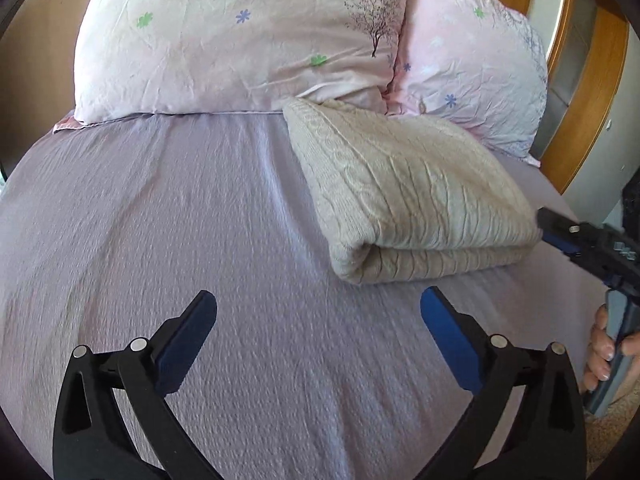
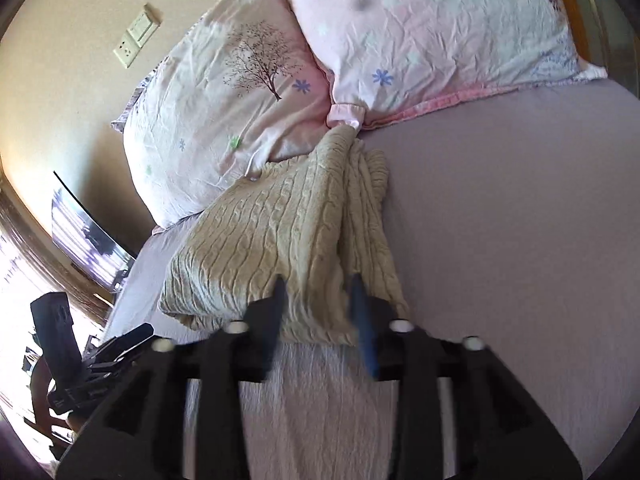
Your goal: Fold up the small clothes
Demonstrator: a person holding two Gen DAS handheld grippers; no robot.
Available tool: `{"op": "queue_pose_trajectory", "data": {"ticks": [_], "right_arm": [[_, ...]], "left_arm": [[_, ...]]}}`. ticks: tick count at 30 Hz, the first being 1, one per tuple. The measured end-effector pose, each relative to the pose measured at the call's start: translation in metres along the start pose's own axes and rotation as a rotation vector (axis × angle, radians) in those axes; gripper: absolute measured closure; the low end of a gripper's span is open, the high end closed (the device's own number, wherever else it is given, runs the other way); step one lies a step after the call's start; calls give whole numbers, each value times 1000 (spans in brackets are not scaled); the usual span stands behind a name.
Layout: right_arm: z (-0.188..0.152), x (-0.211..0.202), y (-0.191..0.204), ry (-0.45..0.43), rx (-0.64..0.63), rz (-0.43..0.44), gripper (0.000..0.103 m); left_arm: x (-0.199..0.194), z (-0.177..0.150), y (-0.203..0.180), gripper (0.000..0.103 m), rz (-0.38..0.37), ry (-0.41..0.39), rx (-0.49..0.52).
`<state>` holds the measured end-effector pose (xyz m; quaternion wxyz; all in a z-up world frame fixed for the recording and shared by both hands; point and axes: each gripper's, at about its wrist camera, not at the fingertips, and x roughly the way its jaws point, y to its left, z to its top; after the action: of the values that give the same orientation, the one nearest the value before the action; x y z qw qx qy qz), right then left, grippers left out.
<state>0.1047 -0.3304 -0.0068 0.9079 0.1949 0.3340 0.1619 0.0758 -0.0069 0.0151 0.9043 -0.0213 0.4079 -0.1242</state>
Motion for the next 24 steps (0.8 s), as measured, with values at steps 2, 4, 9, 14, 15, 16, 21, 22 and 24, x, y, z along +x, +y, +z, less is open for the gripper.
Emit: {"op": "queue_pose_trajectory", "data": {"ticks": [2, 4, 9, 14, 15, 16, 21, 22, 24], "right_arm": [[-6, -6, 9, 3, -51, -56, 3], [-11, -1, 16, 37, -103, -226, 2], [-22, 31, 24, 131, -161, -294, 2], [-29, 54, 31, 195, -190, -354, 2], [-31, 57, 33, 205, -202, -375, 2], [-33, 60, 37, 218, -226, -406, 2], [-39, 61, 43, 209, -231, -439, 2], [-39, 60, 43, 208, -233, -439, 2], [-39, 60, 43, 208, -234, -439, 2]], "left_arm": [[7, -1, -7, 1, 34, 29, 26], [14, -4, -11, 1, 38, 52, 40], [26, -5, -24, 1, 123, 84, 95], [28, -3, -20, 1, 132, 96, 83], [28, -3, -19, 1, 137, 94, 80], [28, -3, -19, 1, 140, 93, 80], [27, -3, -20, 1, 142, 90, 82], [27, -3, -19, 1, 141, 90, 82], [28, -3, -19, 1, 140, 89, 84]]}}
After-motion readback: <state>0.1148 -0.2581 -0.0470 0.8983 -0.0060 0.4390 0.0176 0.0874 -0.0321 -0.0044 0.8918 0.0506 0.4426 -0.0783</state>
